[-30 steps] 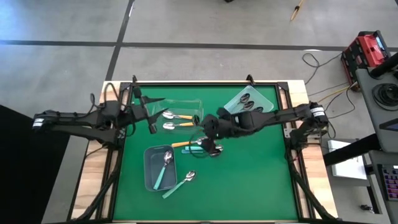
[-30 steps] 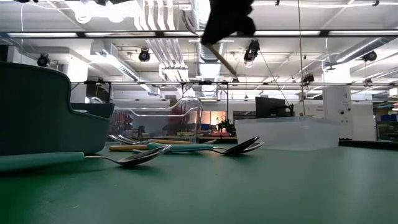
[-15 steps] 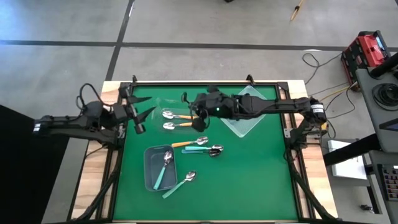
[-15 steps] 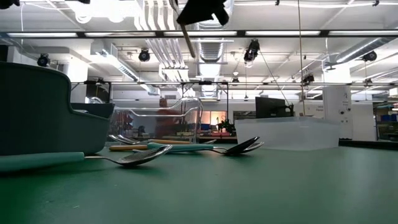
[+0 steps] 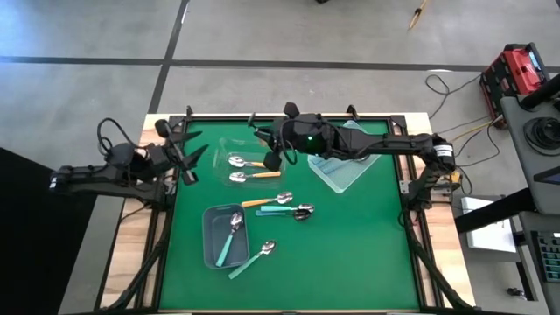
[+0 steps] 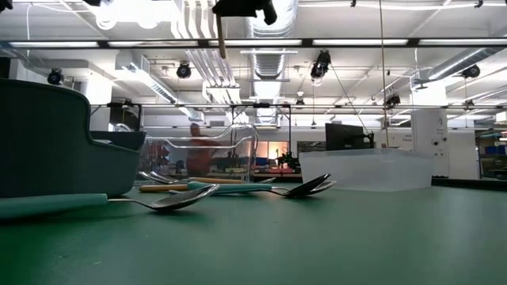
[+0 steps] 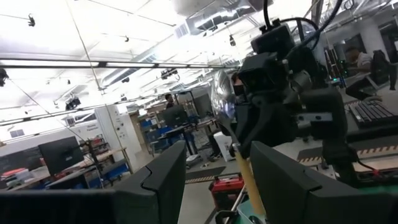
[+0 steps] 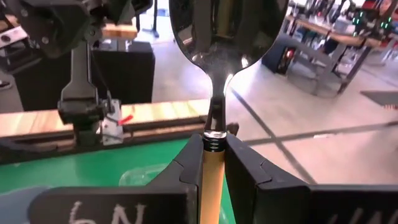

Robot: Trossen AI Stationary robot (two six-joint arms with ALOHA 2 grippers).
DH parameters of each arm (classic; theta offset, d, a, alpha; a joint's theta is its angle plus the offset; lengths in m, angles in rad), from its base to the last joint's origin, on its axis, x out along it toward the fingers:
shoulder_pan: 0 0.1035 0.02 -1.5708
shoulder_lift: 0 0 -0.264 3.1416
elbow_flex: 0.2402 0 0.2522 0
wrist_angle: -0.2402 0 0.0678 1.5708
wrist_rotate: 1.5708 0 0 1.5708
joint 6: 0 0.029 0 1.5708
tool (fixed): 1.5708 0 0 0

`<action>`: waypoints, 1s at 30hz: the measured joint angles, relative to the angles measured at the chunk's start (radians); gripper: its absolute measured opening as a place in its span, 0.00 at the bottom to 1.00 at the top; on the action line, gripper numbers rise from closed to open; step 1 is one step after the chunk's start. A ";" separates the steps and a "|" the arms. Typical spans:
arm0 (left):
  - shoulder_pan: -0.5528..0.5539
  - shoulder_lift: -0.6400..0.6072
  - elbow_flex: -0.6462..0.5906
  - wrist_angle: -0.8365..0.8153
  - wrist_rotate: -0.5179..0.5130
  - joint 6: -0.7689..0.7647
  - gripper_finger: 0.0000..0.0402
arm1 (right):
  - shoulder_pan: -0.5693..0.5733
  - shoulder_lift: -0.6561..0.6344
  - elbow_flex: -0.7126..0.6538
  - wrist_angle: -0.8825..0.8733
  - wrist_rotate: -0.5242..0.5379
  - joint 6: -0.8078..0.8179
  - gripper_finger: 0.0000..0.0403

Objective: Sort silverware by color (type)
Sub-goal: Put the orange spoon into the transparent bin

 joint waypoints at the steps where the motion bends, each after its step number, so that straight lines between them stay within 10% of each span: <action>1: 0.000 -0.005 0.000 -0.001 0.000 0.000 0.40 | 0.000 0.008 0.000 0.024 0.000 -0.010 0.08; 30: 0.000 -0.058 -0.007 -0.081 -0.115 0.024 0.40 | -0.059 0.174 -0.001 0.197 -0.041 -0.086 0.08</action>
